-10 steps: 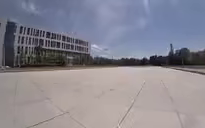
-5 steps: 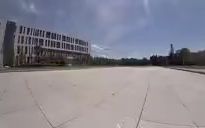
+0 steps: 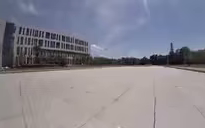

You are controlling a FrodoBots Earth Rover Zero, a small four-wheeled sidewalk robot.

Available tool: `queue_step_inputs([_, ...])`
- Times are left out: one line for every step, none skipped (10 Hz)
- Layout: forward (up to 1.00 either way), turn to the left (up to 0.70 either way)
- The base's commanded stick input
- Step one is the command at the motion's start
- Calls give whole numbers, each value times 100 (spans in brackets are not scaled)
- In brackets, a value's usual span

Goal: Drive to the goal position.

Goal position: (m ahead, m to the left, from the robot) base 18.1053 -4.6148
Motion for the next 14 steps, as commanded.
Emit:
queue_step_inputs([69,0])
queue_step_inputs([69,0])
queue_step_inputs([69,0])
queue_step_inputs([69,0])
queue_step_inputs([69,0])
queue_step_inputs([69,0])
queue_step_inputs([69,0])
queue_step_inputs([69,0])
queue_step_inputs([69,0])
queue_step_inputs([69,0])
queue_step_inputs([69,0])
queue_step_inputs([69,0])
queue_step_inputs([69,0])
queue_step_inputs([69,0])
